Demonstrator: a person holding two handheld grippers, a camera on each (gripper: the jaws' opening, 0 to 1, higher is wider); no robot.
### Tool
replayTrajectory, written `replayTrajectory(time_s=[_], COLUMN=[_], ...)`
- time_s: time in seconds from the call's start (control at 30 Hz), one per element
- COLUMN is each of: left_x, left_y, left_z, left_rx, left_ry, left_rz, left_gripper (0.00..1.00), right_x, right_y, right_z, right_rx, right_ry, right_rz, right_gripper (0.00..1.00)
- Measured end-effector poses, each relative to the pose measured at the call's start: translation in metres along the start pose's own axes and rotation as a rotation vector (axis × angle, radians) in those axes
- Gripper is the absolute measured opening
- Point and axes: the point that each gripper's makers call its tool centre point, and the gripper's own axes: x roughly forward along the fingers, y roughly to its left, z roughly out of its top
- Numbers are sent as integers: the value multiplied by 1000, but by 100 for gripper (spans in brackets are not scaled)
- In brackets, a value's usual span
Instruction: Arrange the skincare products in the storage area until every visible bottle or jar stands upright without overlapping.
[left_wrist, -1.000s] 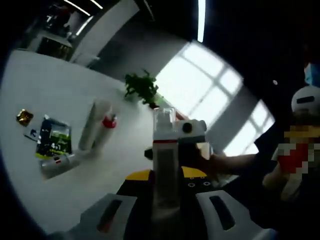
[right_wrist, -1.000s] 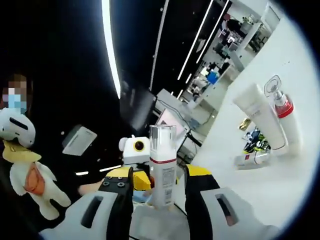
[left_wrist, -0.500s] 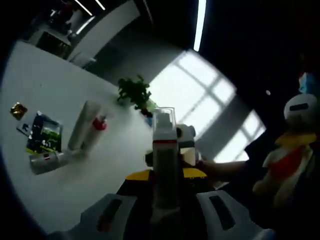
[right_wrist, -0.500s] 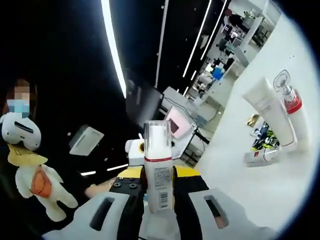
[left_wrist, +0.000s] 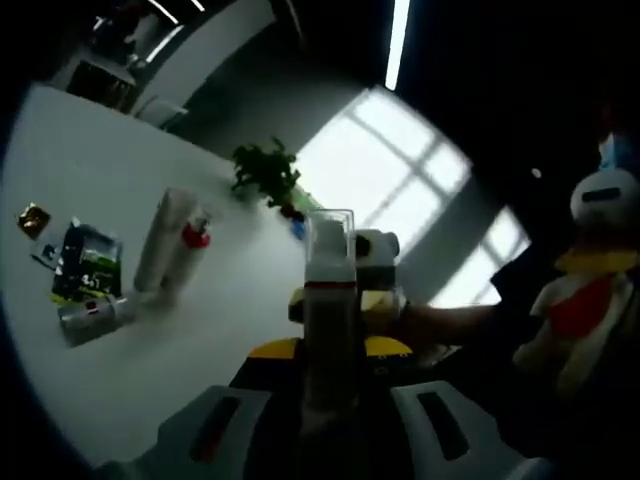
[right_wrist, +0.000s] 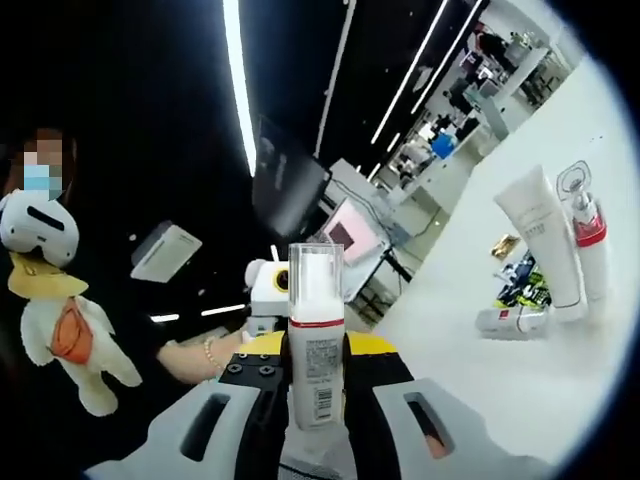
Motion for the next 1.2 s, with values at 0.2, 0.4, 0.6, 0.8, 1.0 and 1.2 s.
replayTrajectory(time_s=[0.2,0.4,0.6,0.8,1.0,1.2], left_x=[-4,-19,-19,-10,-4,-13], left_y=[2,15,4,-2,-5,1], left_z=[-2,2,14,27,29,23], left_rx=[49,188,334,518,646,678], left_ry=[75,162,238,320,418,461], left_rz=[45,137,146,192,219,207], left_gripper=[20,26,32,35,33,28], right_x=[1,-6,-10,-8,-6,-7], right_y=[-1,-6,-9,-11,-12,-10], right_z=[-1,-6,-16,-24,-32,-34], right_rx=[-68,-195,-423,-561,-592,-637], right_ry=[56,142,275,361,386,397], right_rz=[-21,-60,-82,-92,-89,-72], right_gripper=[19,19,19,19,19,19])
